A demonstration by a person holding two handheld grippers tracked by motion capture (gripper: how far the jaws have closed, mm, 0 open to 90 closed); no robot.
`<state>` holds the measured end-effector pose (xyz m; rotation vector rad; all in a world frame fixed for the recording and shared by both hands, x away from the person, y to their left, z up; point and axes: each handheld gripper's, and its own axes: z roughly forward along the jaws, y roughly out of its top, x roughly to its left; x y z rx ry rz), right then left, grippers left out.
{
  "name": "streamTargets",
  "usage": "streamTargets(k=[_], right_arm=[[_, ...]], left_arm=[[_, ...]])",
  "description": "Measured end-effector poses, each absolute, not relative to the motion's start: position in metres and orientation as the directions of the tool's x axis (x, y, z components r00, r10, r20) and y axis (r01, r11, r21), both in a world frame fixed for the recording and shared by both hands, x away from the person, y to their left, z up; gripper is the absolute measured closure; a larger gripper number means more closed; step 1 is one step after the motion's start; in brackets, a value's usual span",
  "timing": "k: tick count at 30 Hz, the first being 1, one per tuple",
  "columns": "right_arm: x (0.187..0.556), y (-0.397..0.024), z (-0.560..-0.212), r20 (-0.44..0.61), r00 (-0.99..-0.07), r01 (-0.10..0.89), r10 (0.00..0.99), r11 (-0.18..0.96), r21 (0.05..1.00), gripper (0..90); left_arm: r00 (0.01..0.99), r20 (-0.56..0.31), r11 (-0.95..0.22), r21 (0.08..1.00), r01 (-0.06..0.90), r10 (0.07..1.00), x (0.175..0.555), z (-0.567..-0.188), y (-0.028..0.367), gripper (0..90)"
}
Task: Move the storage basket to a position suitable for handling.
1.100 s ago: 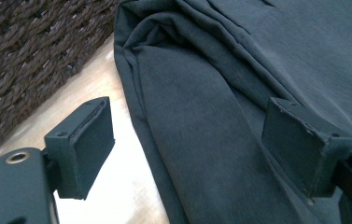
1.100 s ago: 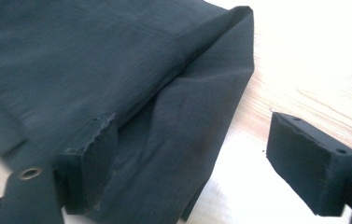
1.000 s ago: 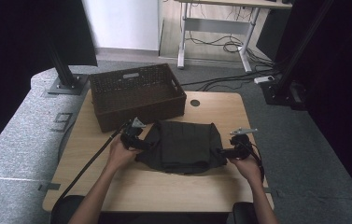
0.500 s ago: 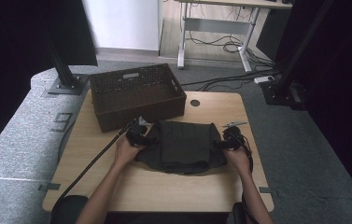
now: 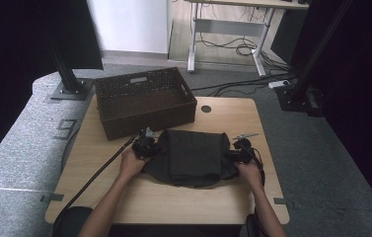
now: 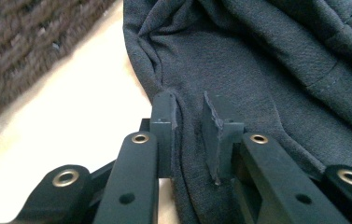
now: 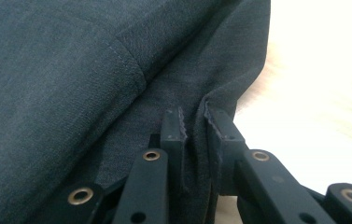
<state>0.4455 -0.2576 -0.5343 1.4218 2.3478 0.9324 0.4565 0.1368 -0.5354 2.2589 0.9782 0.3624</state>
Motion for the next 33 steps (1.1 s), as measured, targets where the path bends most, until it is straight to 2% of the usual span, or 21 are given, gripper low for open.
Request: streamTargets(k=[15,22,33], right_arm=[[0.401,-0.244,-0.535,0.132,-0.600,0.667,0.789,0.402,0.627,73.5],[0.380,-0.239,-0.534,0.159,-0.669,0.640,0.726,0.454,0.621,67.5],[0.354,-0.233,-0.534,0.170,-0.703,0.622,0.691,0.480,0.619,66.6]], left_arm=[[0.699,0.014,-0.547,0.633,0.548,0.715,0.398,-0.533,0.158,74.3],[0.692,0.021,-0.547,0.630,0.551,0.721,0.371,-0.532,0.168,73.7],[0.701,-0.005,-0.544,0.626,0.559,0.714,0.335,-0.532,0.181,73.5]])
